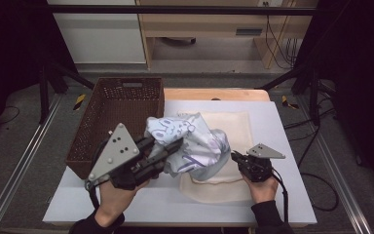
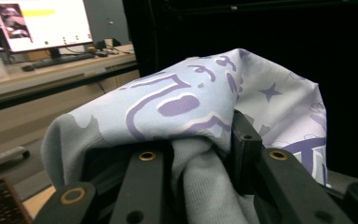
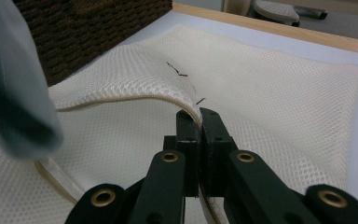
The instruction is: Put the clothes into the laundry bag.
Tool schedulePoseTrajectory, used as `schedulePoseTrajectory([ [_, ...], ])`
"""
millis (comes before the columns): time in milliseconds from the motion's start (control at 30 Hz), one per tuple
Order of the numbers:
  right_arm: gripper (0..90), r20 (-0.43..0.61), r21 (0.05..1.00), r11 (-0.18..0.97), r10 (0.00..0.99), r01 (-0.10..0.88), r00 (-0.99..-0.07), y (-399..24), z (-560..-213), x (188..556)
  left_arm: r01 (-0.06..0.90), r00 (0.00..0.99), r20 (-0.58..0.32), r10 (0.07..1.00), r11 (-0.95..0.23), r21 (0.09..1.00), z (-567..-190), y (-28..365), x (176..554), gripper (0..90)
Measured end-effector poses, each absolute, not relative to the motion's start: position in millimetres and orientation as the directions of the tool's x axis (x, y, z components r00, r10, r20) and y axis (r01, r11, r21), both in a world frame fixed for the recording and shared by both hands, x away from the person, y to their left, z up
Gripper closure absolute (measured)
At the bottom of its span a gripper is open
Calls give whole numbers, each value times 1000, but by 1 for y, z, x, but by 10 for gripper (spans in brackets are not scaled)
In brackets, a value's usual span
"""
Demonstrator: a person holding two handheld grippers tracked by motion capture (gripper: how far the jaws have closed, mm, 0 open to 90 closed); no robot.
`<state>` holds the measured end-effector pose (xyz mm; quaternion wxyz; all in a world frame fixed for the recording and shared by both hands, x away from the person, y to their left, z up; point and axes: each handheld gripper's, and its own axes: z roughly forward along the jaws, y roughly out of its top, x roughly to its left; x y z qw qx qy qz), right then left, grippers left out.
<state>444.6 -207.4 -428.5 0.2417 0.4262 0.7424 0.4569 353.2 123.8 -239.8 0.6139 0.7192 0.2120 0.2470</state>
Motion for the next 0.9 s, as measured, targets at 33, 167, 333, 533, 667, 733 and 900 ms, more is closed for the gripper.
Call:
schedulePoseTrajectory([
  [33,877,33,885,217,854,412,-520,-208,-428,445,7,798,96,595,-168,986,-246,117,350,702],
  [167,877,39,887,211,853,411,-521,-207,-428,444,23,810,102,578,-205,978,-261,102,350,702],
  [333,876,41,888,209,852,410,-522,-207,-427,444,55,813,115,570,-273,960,-287,77,359,701],
  [533,876,47,888,204,852,413,-522,-208,-427,444,126,832,89,548,-343,931,-322,51,373,699],
  [667,876,50,887,201,854,417,-518,-208,-427,444,149,833,97,544,-390,909,-342,37,377,699],
  [733,876,52,886,199,854,418,-517,-209,-427,444,167,837,91,539,-411,896,-352,31,381,697],
  [900,876,56,887,195,853,418,-518,-208,-427,443,204,830,132,543,-513,834,-390,7,397,696],
])
